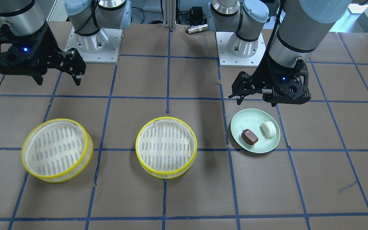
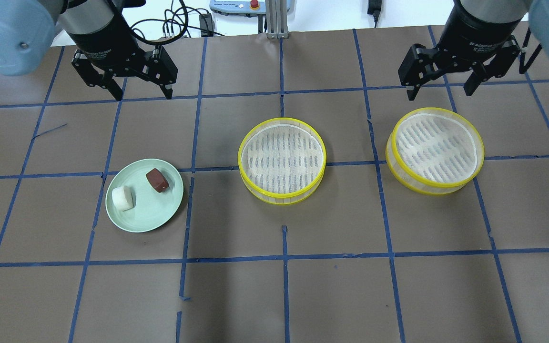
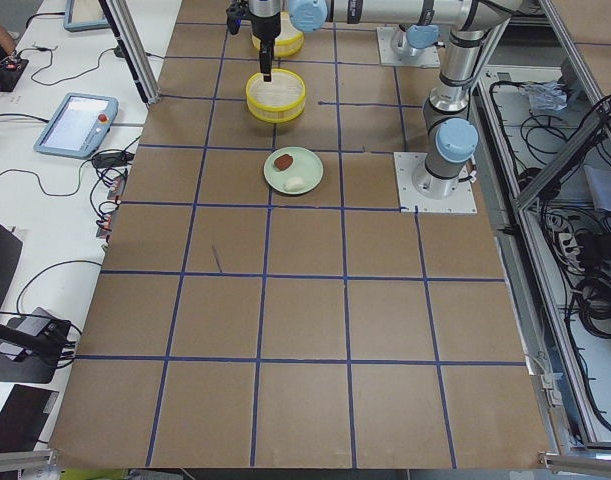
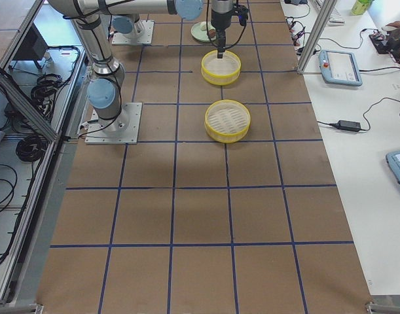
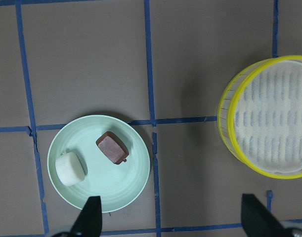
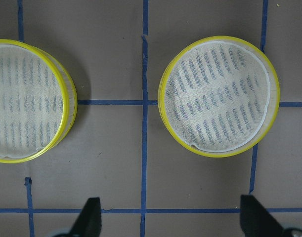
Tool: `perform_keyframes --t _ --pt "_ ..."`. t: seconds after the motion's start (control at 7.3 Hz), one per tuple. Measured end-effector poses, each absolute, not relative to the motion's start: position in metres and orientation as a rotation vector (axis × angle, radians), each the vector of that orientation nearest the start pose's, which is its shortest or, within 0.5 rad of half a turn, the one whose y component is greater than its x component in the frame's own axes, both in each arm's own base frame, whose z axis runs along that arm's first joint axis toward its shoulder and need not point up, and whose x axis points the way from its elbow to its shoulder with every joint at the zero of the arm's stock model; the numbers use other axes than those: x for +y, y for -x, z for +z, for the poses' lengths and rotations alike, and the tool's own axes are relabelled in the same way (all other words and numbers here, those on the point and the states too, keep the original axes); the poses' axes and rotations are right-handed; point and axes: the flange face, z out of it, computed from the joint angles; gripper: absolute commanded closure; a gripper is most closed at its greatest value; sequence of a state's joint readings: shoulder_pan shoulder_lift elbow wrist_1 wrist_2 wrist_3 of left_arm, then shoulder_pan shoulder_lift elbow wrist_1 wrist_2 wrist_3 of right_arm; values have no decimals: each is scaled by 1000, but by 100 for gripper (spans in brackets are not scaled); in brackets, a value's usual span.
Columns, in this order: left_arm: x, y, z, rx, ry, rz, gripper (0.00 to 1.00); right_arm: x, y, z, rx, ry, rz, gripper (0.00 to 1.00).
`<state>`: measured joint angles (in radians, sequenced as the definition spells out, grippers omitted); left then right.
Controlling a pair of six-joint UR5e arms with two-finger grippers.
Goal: Stack buns with steamer
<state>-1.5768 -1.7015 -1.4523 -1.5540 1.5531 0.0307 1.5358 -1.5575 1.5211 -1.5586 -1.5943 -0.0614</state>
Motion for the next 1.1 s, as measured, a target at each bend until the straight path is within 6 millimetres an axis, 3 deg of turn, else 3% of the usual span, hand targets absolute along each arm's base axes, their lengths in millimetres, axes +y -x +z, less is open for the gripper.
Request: perform_keyframes --t 0.41,0.68,0.82,1.1 --pt "-547 135 474 3158 -92 4 0 -505 -113 505 3163 38 -40 0" --pt "-548 122 458 3149 -222 39 0 -517 -98 508 3156 8 -133 0" --pt "-547 113 433 3147 -256 106 0 -525 -78 503 3156 -41 -144 0" --pt "-545 85 348 3153 -236 226 0 -553 -13 471 3153 -136 -67 0"
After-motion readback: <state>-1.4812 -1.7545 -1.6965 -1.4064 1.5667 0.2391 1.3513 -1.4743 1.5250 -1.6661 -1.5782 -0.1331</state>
